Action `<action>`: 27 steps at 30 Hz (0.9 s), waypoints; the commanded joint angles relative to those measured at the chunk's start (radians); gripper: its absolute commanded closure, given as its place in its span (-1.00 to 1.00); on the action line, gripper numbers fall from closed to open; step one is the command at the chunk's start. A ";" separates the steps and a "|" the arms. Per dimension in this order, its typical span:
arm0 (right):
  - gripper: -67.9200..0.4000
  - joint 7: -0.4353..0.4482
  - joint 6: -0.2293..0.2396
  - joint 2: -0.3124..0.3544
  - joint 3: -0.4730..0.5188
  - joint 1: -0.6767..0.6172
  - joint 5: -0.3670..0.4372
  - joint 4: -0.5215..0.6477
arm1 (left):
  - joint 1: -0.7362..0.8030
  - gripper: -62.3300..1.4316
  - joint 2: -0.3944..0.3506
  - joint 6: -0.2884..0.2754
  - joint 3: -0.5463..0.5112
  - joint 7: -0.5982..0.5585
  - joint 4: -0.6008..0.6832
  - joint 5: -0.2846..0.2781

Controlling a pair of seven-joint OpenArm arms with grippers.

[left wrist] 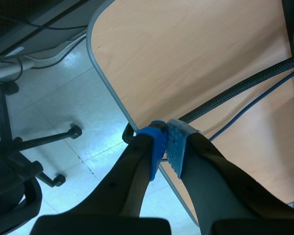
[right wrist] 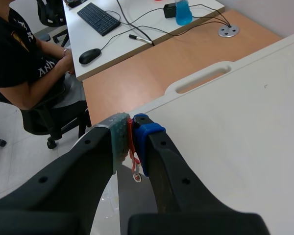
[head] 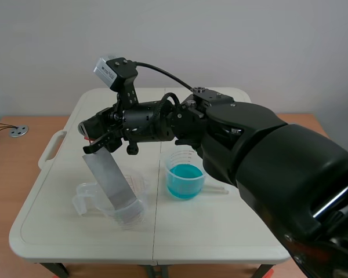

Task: Hold the metal plate by the orange handle, dip it into the blue solution, take it out and point at it, then put the plate back in the beaker on the left.
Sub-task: 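Lift the metal plate out of the left beaker, then move the plate over the blue solution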

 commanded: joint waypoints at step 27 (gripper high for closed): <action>0.95 -0.038 0.016 0.193 0.001 -0.185 0.019 0.493 | 0.003 0.87 0.002 -0.002 0.002 -0.003 0.010 0.000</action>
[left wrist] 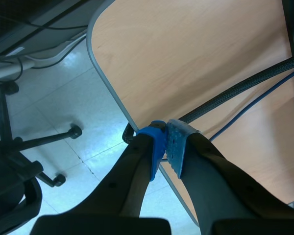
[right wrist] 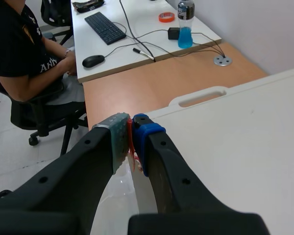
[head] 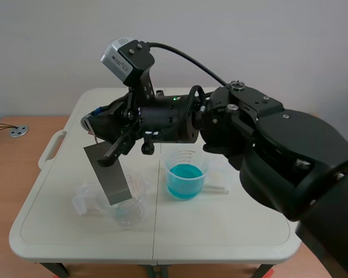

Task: Hold the metal plate by the orange handle, dip it into the blue solution, take it out and point at it, then put the plate back in the beaker on the left.
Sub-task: 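Move the plate over the blue solution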

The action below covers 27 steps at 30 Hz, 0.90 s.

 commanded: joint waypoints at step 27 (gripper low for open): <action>0.95 -0.116 0.015 0.229 0.124 -0.059 0.232 0.476 | 0.003 0.87 0.003 -0.002 0.002 -0.002 0.010 0.001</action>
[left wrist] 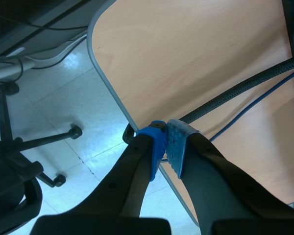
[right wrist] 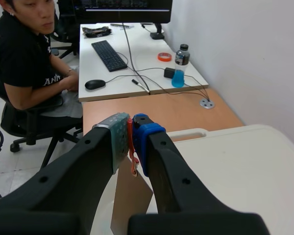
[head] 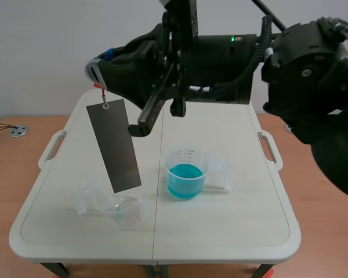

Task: Hold the metal plate by the orange handle, dip it into the blue solution, take it out and point at it, then put the plate back in the beaker on the left.
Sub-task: 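Move the plate over the blue solution, then point at the plate with the left hand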

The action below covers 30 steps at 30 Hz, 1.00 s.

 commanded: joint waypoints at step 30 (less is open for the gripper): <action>0.95 -0.026 0.011 0.277 0.128 0.190 0.297 0.001 | -0.034 0.87 -0.323 0.001 -0.303 -0.140 0.061 -0.071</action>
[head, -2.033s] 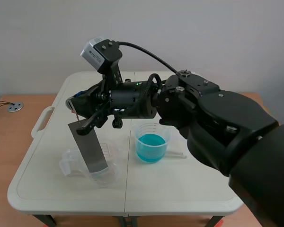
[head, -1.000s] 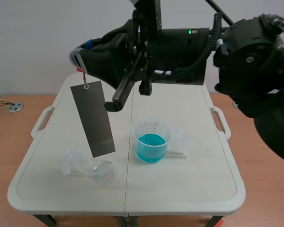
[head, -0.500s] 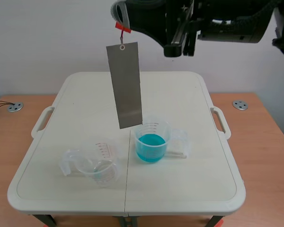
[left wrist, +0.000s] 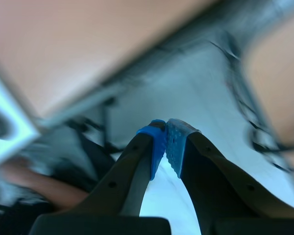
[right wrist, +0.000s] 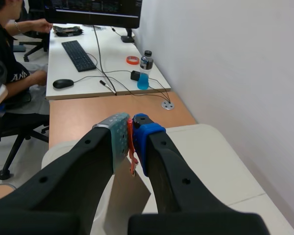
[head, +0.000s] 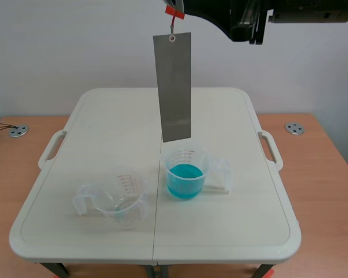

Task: Hold the metal plate by the orange handle, dip it into the blue solution, take it out and point at it, then put the plate back in the beaker on the left.
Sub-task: 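Point at the plate with the left hand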

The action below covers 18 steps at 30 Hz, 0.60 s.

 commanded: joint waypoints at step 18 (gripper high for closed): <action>0.95 0.011 0.007 0.003 0.018 0.020 0.018 -0.063 | -0.521 0.87 0.014 -0.282 0.192 -0.141 0.277 -0.127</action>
